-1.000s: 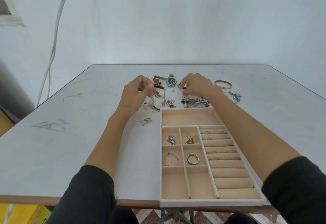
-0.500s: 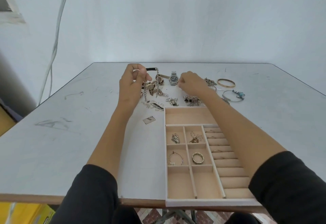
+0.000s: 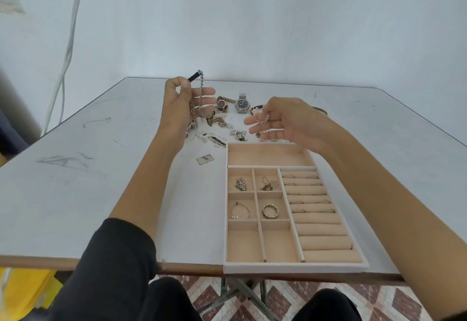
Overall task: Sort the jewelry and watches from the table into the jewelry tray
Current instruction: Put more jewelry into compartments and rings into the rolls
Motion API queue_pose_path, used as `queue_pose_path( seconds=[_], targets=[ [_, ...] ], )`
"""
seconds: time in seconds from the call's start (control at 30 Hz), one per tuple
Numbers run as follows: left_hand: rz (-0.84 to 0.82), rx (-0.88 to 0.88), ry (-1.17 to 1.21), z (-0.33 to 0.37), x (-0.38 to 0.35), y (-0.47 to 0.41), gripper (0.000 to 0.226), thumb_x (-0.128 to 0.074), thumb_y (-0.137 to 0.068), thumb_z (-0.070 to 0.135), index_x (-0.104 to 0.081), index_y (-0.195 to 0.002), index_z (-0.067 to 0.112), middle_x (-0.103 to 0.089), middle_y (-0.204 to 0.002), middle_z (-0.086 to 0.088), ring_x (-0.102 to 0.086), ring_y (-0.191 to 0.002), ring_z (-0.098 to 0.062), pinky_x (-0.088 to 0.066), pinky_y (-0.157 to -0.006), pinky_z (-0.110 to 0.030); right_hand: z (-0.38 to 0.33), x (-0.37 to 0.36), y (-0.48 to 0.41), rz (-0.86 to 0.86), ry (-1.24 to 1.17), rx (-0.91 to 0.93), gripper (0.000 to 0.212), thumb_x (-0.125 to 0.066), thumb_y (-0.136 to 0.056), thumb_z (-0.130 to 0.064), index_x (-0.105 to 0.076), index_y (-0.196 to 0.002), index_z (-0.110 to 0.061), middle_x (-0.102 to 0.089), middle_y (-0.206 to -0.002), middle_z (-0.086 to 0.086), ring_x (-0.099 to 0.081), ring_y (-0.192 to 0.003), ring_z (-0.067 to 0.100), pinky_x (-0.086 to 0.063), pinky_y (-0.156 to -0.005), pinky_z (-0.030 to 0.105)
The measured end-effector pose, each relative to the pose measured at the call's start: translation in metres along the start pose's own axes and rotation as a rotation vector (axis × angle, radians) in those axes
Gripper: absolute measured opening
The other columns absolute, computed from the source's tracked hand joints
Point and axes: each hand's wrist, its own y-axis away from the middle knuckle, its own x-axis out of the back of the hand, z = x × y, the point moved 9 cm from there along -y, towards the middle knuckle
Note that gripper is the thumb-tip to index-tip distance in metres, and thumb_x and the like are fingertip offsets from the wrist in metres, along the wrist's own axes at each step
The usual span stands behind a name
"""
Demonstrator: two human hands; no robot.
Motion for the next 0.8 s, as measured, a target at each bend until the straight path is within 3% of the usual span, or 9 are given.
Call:
queue_pose_path(
  seconds=[0.2, 0.33, 0.47, 0.63, 0.8],
  targets=[
    [0.005, 0.011, -0.031, -0.001, 0.001, 0.001, 0.016, -0.030, -0.106, 0.024, -0.038, -0.093, 0.019, -0.067, -0.068, 0.007, -0.054, -0.054, -0.014, -0.046, -0.072, -0.035, 0.004, -0.001, 0.042, -0.028, -0.104, 0.029, 0.013, -0.050, -0.092, -0.010, -0.056, -0.081, -0.006, -0.071, -0.093, 0.012, -0.063, -0.076, 0.021, -0.053, -0.063, 0.028],
    [-0.020, 0.030, 0.012, 0.002, -0.004, 0.005, 0.016, -0.032, -0.105, 0.020, -0.039, -0.091, 0.017, -0.059, -0.072, 0.002, -0.049, -0.055, -0.012, -0.048, -0.067, -0.029, 0.003, -0.005, 0.072, -0.087, -0.132, 0.067, 0.021, -0.047, -0.091, -0.005, -0.056, -0.073, -0.008, -0.071, -0.101, 0.018, -0.066, -0.082, 0.023, -0.053, -0.063, 0.029],
    [-0.079, 0.072, 0.081, 0.003, -0.009, 0.007, 0.015, -0.034, -0.105, 0.018, -0.040, -0.090, 0.017, -0.055, -0.075, 0.000, -0.047, -0.059, -0.012, -0.048, -0.065, -0.027, 0.007, -0.014, 0.094, -0.146, -0.115, 0.084, 0.018, -0.052, -0.085, -0.010, -0.059, -0.069, -0.013, -0.071, -0.095, 0.018, -0.065, -0.078, 0.024, -0.051, -0.057, 0.027],
    [-0.122, 0.067, 0.094, 0.007, -0.012, 0.012, 0.015, -0.040, -0.103, 0.015, -0.045, -0.089, 0.016, -0.055, -0.078, 0.002, -0.049, -0.061, -0.010, -0.050, -0.070, -0.028, 0.007, -0.017, 0.119, -0.123, 0.260, 0.182, 0.009, -0.062, -0.090, -0.010, -0.061, -0.083, -0.005, -0.073, -0.090, 0.007, -0.063, -0.076, 0.018, -0.051, -0.067, 0.028],
    [-0.130, 0.016, 0.083, 0.013, -0.010, 0.016, 0.013, -0.046, -0.101, 0.014, -0.050, -0.088, 0.016, -0.057, -0.080, 0.003, -0.052, -0.065, -0.010, -0.050, -0.071, -0.027, 0.007, -0.042, 0.142, -0.265, 0.560, 0.261, 0.004, -0.067, -0.082, -0.019, -0.067, -0.079, -0.021, -0.070, -0.086, -0.002, -0.062, -0.081, 0.018, -0.050, -0.073, 0.030]
  ],
)
